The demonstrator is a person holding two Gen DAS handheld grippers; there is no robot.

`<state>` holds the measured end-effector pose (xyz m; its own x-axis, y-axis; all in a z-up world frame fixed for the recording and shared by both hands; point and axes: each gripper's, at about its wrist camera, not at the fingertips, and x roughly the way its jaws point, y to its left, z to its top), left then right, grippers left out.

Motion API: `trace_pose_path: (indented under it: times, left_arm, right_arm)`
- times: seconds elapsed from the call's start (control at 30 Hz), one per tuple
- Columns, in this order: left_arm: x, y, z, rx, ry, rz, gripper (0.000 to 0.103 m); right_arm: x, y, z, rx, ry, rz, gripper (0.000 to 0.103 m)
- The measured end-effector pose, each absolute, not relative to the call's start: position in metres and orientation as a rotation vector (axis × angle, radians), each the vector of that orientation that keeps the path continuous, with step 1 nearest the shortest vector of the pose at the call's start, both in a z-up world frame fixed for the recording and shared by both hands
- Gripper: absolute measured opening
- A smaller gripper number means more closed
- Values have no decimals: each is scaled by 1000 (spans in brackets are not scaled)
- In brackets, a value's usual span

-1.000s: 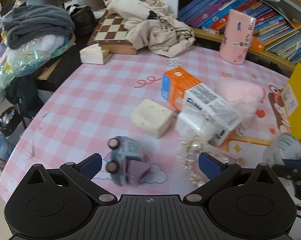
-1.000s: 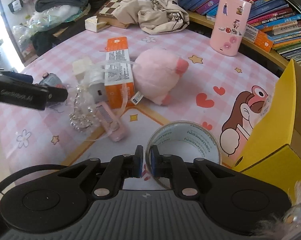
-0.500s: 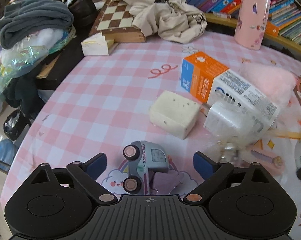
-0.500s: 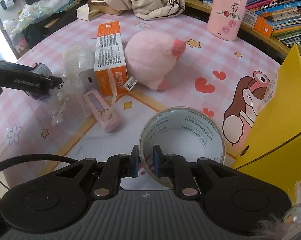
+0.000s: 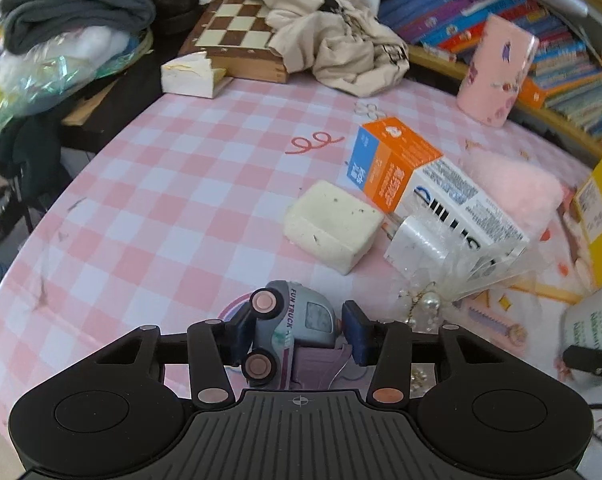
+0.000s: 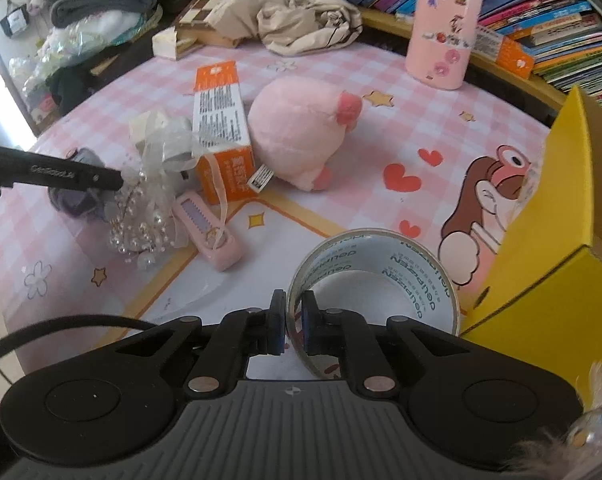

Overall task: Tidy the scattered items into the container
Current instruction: 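Grasp the grey toy truck with the left tool while the right tool holds the tape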

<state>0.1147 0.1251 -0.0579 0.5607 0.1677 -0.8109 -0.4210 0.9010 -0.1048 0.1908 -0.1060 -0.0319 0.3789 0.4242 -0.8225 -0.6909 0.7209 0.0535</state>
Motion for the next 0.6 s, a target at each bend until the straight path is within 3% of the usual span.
trace_pose_path:
  times: [0.6]
  left_arm:
    - [71,108,-27,-380,799,281,45]
  right_arm:
    - [147,-119,-12,-278,855,720,8]
